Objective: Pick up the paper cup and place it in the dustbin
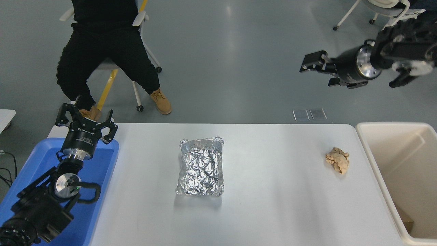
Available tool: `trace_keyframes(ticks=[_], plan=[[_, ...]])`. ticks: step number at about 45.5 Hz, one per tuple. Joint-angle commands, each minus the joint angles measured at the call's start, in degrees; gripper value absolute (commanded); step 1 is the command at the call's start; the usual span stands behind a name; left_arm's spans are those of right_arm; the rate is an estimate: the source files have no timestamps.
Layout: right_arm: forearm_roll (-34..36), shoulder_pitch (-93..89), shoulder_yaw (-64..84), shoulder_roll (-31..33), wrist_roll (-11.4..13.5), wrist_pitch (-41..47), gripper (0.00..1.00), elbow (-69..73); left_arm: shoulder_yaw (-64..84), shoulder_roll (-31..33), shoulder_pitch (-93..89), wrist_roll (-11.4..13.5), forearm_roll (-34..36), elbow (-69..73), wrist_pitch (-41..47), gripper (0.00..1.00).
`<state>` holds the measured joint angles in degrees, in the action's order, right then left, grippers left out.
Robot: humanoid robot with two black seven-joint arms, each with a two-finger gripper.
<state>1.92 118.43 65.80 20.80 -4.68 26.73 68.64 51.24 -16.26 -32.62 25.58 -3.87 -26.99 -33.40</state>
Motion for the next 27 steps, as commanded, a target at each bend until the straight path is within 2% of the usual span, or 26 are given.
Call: trace_keyframes(ticks=[1, 14, 27], plan=[[-1.48, 10.85, 4.07, 0.46, 0.9, 7.72, 1.0, 12.83, 0.0, 0.0, 0.01, 0.0, 0.01, 0.01, 0.09, 0.99], [-2.18, 19.91, 8.12, 1.08, 0.9, 10.71, 1.0, 24.43, 0.0, 0.0, 0.01, 0.0, -0.08, 0.0, 0.18, 0.99], [-2.1, 20.88, 7.77, 1.08, 0.9, 11.07, 1.0, 24.61, 0.0, 0.0, 0.01, 0.0, -0.08, -0.08, 0.18, 0.99]])
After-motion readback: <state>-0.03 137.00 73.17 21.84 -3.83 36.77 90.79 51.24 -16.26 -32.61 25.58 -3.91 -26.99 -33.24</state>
